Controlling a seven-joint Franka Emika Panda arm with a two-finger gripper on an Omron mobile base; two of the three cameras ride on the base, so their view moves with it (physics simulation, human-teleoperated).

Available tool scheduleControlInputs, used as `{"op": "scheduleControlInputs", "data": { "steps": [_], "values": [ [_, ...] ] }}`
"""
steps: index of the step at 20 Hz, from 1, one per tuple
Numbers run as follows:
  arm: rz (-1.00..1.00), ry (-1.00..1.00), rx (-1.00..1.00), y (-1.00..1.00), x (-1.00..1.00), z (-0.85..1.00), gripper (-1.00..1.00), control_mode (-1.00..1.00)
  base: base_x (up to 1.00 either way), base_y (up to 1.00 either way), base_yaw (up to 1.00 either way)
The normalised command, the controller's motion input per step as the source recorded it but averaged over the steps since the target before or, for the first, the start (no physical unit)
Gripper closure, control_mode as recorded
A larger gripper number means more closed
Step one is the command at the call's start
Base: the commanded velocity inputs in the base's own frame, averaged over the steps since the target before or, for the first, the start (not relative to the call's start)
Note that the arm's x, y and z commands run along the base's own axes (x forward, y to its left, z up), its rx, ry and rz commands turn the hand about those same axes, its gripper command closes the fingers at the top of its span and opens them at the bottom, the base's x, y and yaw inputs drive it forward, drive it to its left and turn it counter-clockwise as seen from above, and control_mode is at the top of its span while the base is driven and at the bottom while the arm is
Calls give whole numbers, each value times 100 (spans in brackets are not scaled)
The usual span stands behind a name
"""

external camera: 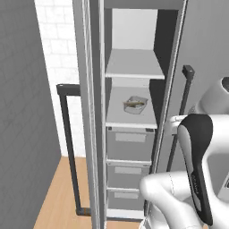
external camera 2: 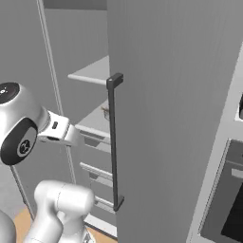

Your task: Take the meat container that has the fish and place it on the second highest rack of the freezer. Then take the vegetable container that has the cucumber and corn and place it on the highest rack of the freezer.

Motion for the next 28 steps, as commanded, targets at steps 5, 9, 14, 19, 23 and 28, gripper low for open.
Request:
{"op": "scheduleControlInputs", "data": {
  "steps": [5,9,14,19,23,28],
  "values": [
    [0,0,0,0,0,0,-100,100,-96,-63,-11],
    [0,0,0,0,0,0,-100,100,-42,-67,-45],
    [0,0,0,0,0,0,-100,100,2,-91,-42],
    [0,0,0,0,0,0,-100,100,16,-100,-11],
    [0,0,0,0,0,0,-100,100,21,-100,-2],
    [0,0,0,0,0,0,-100,100,38,-100,0]
  ]
}}
